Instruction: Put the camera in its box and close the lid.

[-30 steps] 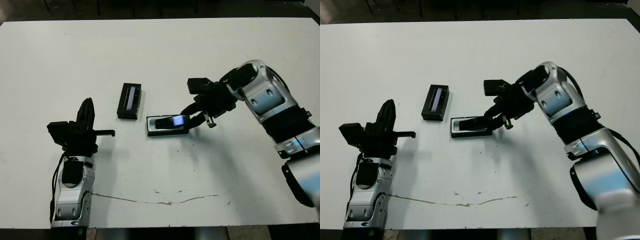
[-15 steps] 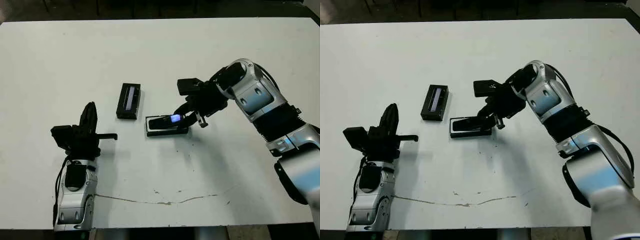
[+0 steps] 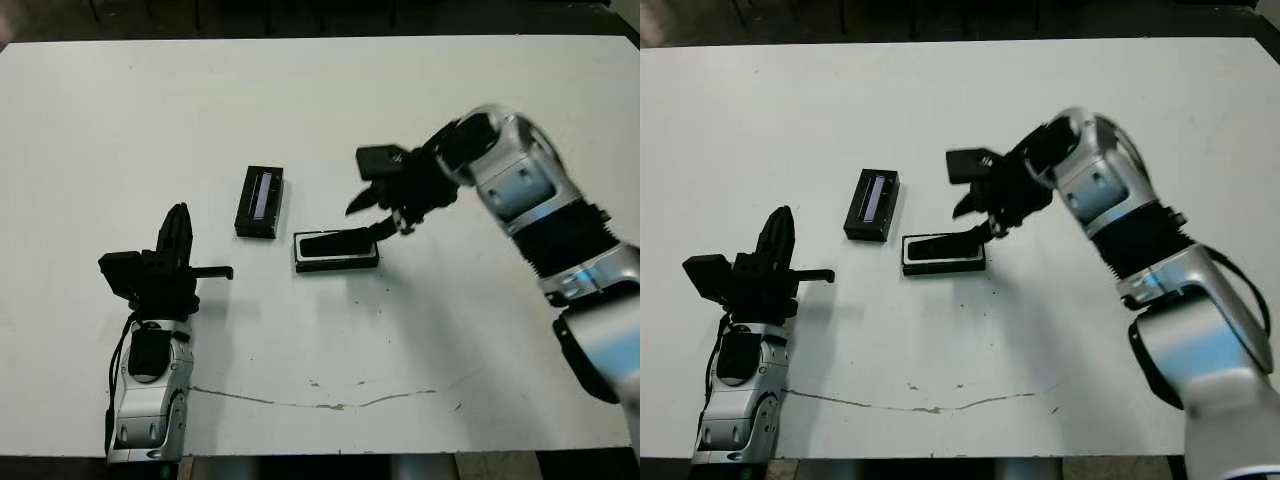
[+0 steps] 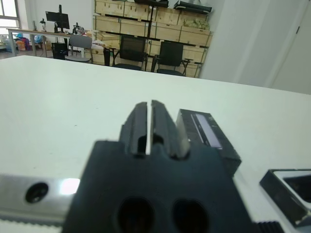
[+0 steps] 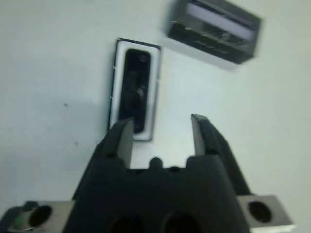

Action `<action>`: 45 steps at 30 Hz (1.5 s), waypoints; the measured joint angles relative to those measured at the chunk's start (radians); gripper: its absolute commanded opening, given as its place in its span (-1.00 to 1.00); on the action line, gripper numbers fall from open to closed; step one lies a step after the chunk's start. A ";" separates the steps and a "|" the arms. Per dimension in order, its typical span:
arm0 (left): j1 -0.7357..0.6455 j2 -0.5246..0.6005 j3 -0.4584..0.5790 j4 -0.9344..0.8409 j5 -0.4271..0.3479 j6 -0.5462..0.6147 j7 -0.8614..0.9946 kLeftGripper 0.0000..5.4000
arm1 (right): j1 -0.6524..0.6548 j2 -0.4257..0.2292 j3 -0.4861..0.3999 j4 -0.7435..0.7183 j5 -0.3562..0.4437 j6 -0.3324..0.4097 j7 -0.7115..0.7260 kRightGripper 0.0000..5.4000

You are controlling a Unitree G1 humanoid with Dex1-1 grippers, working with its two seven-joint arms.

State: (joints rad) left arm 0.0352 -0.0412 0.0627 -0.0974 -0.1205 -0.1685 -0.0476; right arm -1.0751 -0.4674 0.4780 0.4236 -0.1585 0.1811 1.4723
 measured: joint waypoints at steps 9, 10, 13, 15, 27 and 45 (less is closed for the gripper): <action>-0.002 0.002 0.003 0.001 0.000 0.000 -0.002 -1.00 | -0.024 -0.064 -0.113 0.003 0.069 -0.029 -0.008 0.62; -0.002 0.002 0.003 0.001 0.000 0.000 -0.003 -1.00 | -0.024 -0.068 -0.121 0.001 0.080 -0.026 -0.006 0.68; -0.002 0.003 0.003 0.001 0.000 0.000 -0.004 -1.00 | -0.024 -0.076 -0.156 -0.015 0.119 -0.012 -0.008 0.87; -0.003 0.003 0.003 0.002 0.000 0.000 -0.005 -1.00 | -0.013 -0.076 -0.196 -0.059 0.143 0.039 -0.052 1.00; -0.006 0.003 0.006 0.001 -0.001 0.005 -0.005 -1.00 | 0.472 0.051 -0.379 -0.622 0.140 0.136 -0.742 0.41; -0.008 0.003 0.010 -0.001 -0.002 0.020 -0.005 -1.00 | 0.726 0.102 -0.204 -0.572 -0.185 -0.255 -1.079 -0.82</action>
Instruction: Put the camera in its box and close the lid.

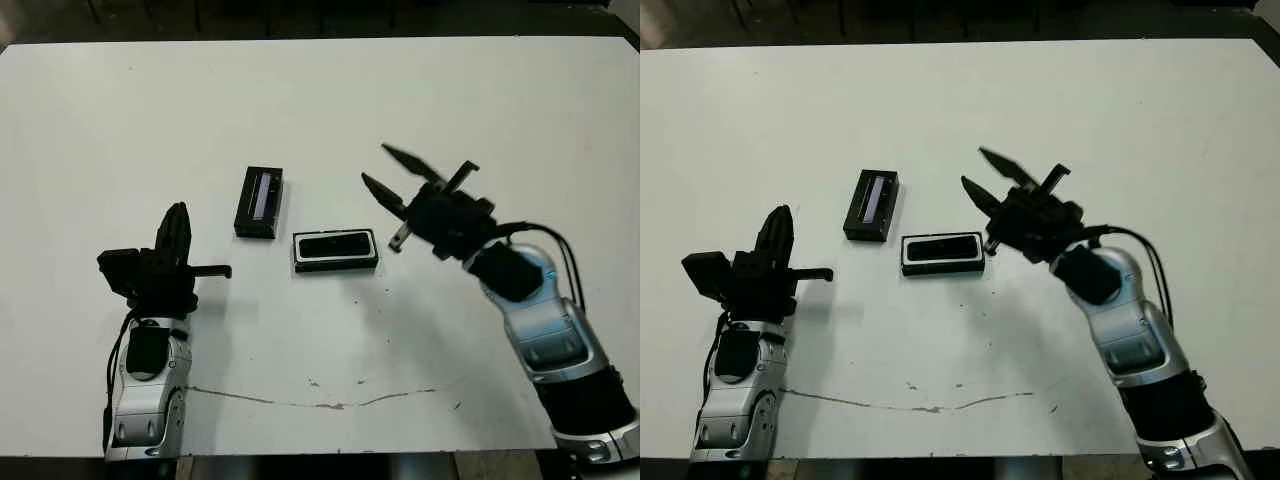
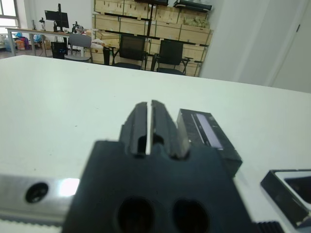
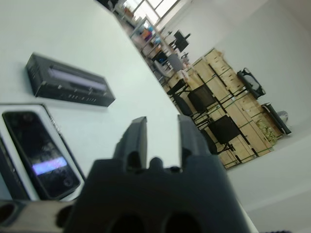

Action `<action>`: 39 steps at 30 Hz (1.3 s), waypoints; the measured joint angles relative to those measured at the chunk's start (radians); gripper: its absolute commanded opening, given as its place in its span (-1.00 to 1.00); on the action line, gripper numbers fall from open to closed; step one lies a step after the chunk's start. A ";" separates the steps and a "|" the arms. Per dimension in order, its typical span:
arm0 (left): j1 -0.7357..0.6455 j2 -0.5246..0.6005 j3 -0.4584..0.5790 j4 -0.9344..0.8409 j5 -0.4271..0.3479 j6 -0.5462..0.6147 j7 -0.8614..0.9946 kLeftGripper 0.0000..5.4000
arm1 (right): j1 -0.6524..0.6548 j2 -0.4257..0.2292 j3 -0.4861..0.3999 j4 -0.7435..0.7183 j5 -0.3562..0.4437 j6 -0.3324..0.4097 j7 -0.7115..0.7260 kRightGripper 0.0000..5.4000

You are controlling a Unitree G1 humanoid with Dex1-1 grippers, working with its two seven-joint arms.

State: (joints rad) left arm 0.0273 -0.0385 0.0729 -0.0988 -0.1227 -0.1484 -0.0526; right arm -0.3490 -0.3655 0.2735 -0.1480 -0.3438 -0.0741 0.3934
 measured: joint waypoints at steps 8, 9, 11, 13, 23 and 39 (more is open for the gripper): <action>0.000 0.000 -0.001 -0.009 0.001 0.001 0.000 -1.00 | -0.002 0.005 0.035 0.059 -0.022 0.001 0.015 -0.99; 0.001 0.000 -0.001 -0.009 0.001 0.001 0.000 -1.00 | -0.003 0.005 0.039 0.061 -0.023 0.004 0.023 -0.99; 0.001 -0.001 -0.001 -0.009 0.001 0.002 0.000 -1.00 | -0.004 0.005 0.051 0.061 -0.027 0.031 0.045 -0.99; 0.002 -0.001 -0.001 -0.010 -0.001 0.001 -0.001 -1.00 | -0.004 0.004 0.060 0.061 -0.035 0.061 0.070 -0.99; 0.003 -0.002 -0.001 -0.015 0.001 0.004 0.000 -1.00 | -0.003 -0.037 0.103 0.075 -0.044 0.132 0.206 -0.99; -0.002 -0.002 0.005 -0.014 0.001 0.004 0.001 -1.00 | 0.054 -0.045 -0.021 0.007 0.087 0.190 0.198 -0.99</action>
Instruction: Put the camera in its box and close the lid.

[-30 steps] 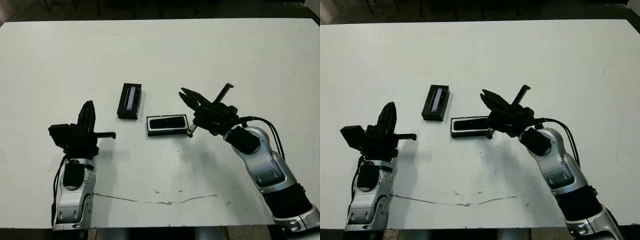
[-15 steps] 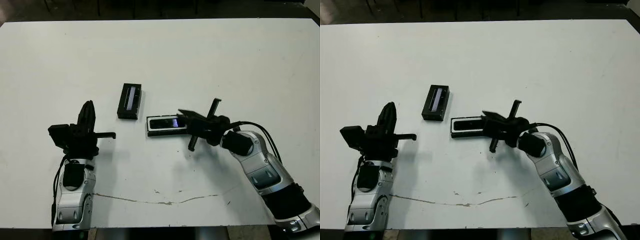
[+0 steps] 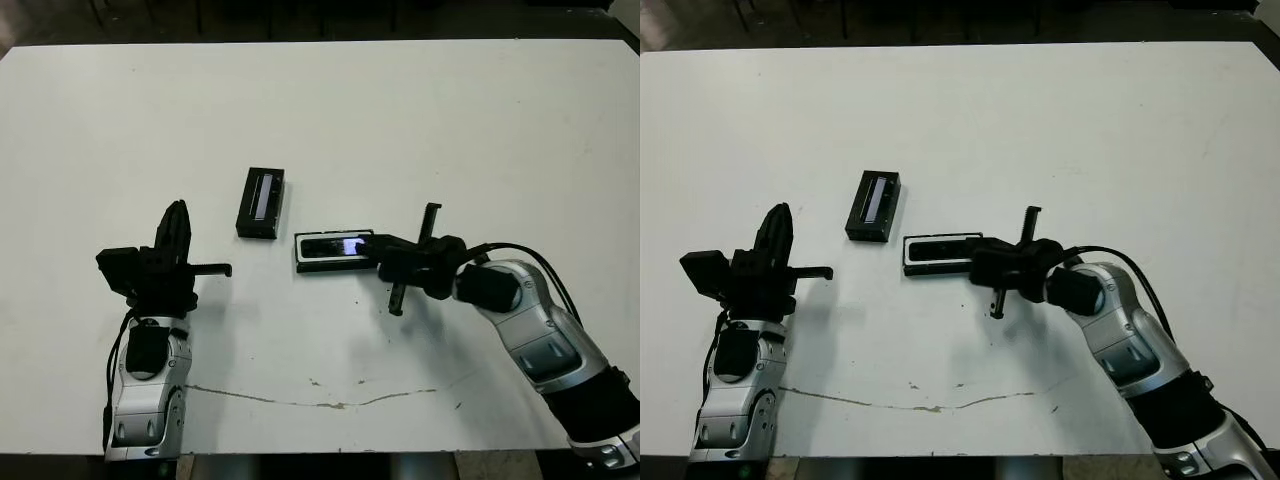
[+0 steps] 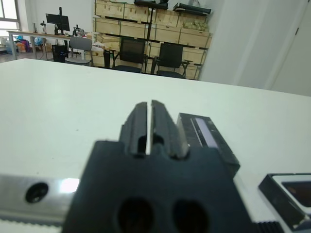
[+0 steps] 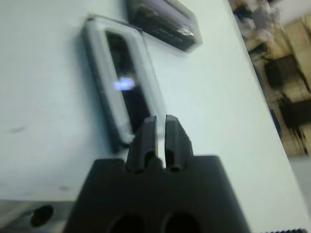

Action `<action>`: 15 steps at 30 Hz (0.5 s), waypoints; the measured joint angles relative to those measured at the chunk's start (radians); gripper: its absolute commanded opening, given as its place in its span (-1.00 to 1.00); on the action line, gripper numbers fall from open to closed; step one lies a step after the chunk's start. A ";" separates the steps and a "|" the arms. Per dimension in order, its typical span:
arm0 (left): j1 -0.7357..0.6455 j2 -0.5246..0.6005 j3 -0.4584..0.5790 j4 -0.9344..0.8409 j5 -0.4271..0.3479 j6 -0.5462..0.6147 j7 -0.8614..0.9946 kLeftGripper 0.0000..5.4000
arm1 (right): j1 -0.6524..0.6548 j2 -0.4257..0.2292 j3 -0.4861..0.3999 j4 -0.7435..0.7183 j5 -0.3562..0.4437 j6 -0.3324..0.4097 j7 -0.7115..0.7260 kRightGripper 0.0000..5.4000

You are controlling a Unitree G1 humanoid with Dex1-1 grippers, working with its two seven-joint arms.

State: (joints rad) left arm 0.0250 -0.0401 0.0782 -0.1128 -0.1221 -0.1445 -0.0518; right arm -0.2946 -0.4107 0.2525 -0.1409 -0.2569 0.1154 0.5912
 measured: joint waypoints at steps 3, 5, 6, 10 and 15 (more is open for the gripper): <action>-0.006 0.001 0.001 -0.002 0.000 0.000 0.000 -1.00 | 0.012 0.089 -0.142 -0.005 0.116 0.001 -0.132 -0.99; -0.009 0.004 0.001 -0.009 0.000 0.000 -0.001 -1.00 | 0.009 0.129 -0.213 -0.007 0.185 0.006 -0.189 -0.99; -0.009 0.007 0.002 -0.012 0.000 0.000 -0.002 -1.00 | 0.004 0.143 -0.241 -0.009 0.211 0.028 -0.210 -0.99; -0.010 0.021 -0.004 -0.067 0.002 0.038 -0.003 -1.00 | -0.020 0.158 -0.310 -0.016 0.282 0.133 -0.253 -0.99; -0.011 0.035 -0.040 -0.198 0.029 0.165 0.012 -1.00 | -0.022 0.170 -0.343 -0.022 0.345 0.236 -0.283 -0.99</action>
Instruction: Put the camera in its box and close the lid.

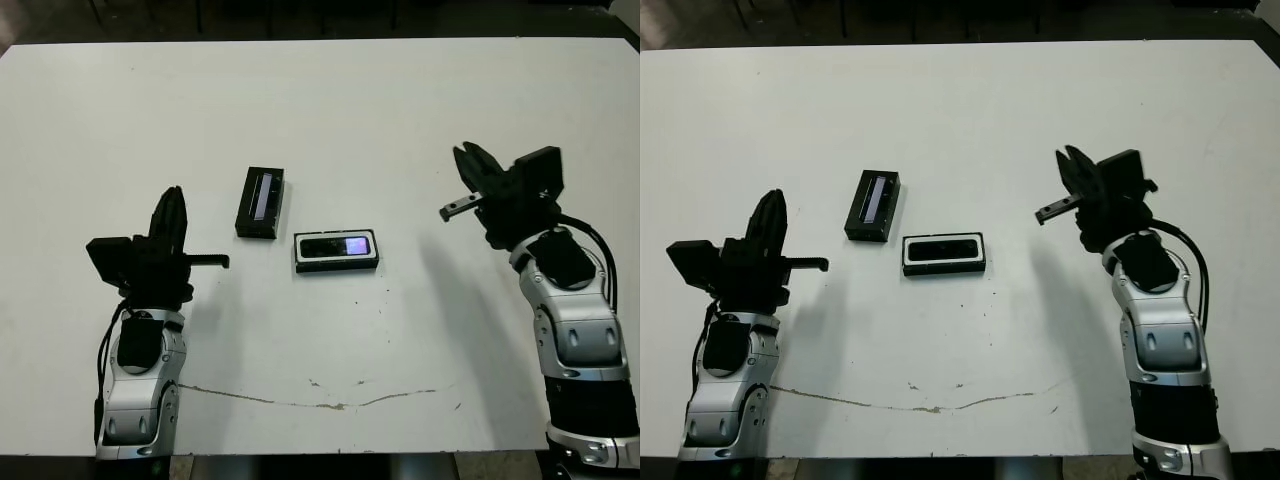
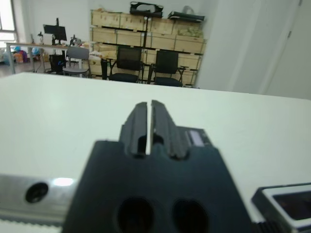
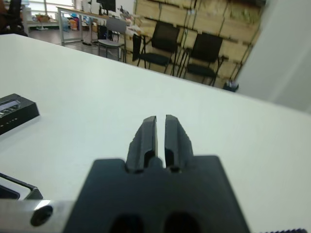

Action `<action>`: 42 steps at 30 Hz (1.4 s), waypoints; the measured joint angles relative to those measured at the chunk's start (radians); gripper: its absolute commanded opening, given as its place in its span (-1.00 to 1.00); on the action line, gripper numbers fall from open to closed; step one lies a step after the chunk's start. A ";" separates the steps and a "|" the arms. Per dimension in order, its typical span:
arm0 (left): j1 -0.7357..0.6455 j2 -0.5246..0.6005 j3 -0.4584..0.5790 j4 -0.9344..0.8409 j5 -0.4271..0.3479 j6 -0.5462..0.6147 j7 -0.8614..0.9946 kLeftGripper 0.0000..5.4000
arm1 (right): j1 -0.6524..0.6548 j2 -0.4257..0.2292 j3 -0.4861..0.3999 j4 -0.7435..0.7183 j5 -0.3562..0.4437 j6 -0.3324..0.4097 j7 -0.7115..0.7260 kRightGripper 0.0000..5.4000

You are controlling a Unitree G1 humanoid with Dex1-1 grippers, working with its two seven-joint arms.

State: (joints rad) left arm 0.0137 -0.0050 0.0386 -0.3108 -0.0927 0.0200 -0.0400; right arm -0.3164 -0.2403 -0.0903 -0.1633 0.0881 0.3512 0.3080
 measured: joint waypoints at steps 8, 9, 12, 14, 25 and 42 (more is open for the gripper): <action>-0.070 0.008 -0.035 -0.271 0.012 0.479 0.042 -0.89 | -0.008 0.002 -0.004 0.054 0.004 -0.010 -0.029 -1.00; -0.089 0.013 -0.040 -0.299 0.011 0.548 0.042 -0.83 | -0.012 0.002 -0.004 0.061 0.004 -0.012 -0.030 -1.00; -0.140 0.052 -0.067 -0.338 0.024 0.666 0.038 -0.64 | -0.025 0.002 -0.001 0.069 0.000 -0.013 -0.039 -1.00; -0.165 0.076 -0.087 -0.339 0.042 0.715 0.033 -0.51 | -0.030 0.002 0.004 0.072 -0.001 -0.017 -0.045 -1.00; -0.291 0.065 -0.156 -0.254 0.105 0.922 0.071 0.21 | -0.034 0.001 0.026 0.106 -0.014 -0.060 -0.050 -1.00; -0.347 -0.107 -0.132 -0.065 0.094 0.935 0.122 1.00 | -0.033 -0.003 0.050 0.106 -0.031 -0.070 -0.055 -1.00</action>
State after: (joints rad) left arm -0.3331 -0.1116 -0.0938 -0.3760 0.0013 0.9549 0.0817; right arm -0.3493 -0.2430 -0.0401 -0.0570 0.0576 0.2815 0.2530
